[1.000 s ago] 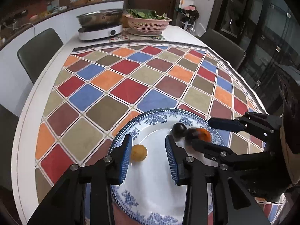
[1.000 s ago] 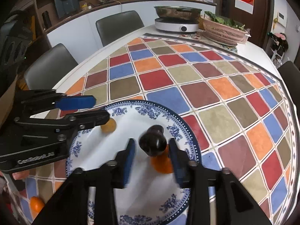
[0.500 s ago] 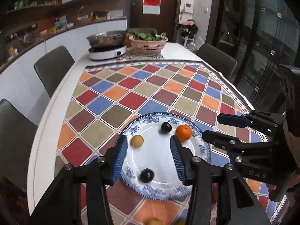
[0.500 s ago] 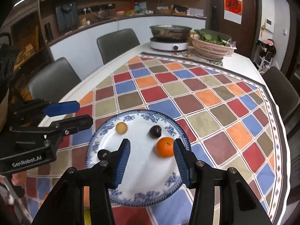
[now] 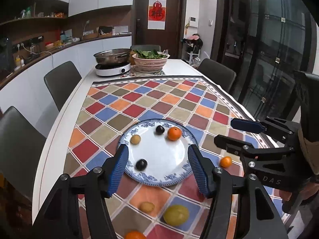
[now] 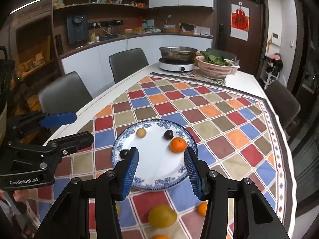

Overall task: Organize fruits
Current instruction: 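Withdraw both tools from the plate toward the remaining fruits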

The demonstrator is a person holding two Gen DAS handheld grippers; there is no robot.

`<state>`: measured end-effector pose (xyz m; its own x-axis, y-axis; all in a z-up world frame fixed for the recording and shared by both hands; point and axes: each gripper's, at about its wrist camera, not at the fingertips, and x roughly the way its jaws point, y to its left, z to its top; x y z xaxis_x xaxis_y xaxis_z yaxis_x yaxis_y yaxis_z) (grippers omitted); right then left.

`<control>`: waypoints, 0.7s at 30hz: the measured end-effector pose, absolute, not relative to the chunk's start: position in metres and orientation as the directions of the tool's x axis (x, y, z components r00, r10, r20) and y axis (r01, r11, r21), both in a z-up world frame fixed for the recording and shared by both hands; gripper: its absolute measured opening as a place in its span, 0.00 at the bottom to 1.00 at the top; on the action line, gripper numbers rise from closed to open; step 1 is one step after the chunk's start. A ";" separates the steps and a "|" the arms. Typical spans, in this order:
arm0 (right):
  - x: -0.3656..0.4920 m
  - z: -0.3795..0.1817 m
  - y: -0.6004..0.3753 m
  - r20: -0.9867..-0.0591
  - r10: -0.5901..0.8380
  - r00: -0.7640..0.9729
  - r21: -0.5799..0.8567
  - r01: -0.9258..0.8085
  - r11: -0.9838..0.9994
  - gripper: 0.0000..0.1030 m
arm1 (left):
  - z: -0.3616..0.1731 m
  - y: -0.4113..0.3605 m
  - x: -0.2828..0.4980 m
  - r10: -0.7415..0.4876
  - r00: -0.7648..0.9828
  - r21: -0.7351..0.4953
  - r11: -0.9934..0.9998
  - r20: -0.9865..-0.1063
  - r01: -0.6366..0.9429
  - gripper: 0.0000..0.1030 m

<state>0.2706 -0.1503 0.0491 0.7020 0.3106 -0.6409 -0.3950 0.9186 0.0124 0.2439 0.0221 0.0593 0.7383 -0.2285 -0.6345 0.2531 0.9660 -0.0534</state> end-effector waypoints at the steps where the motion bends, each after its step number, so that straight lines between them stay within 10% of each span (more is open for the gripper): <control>1: 0.264 0.050 -0.152 -0.638 0.310 0.705 0.015 -0.391 0.920 0.54 | 0.060 0.022 0.237 -0.225 0.743 -0.049 0.967 -0.631 0.251 0.61; 21: 0.188 0.011 -0.168 -0.691 0.263 0.674 0.023 -0.343 0.939 0.57 | 0.017 0.014 0.172 -0.203 0.704 -0.031 0.968 -0.681 0.249 0.69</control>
<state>0.1884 -0.1676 0.0108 0.6737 0.2627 -0.6908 -0.3428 0.9391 0.0228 0.1722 0.0137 0.0170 0.7039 -0.2026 -0.6807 0.2486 0.9681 -0.0311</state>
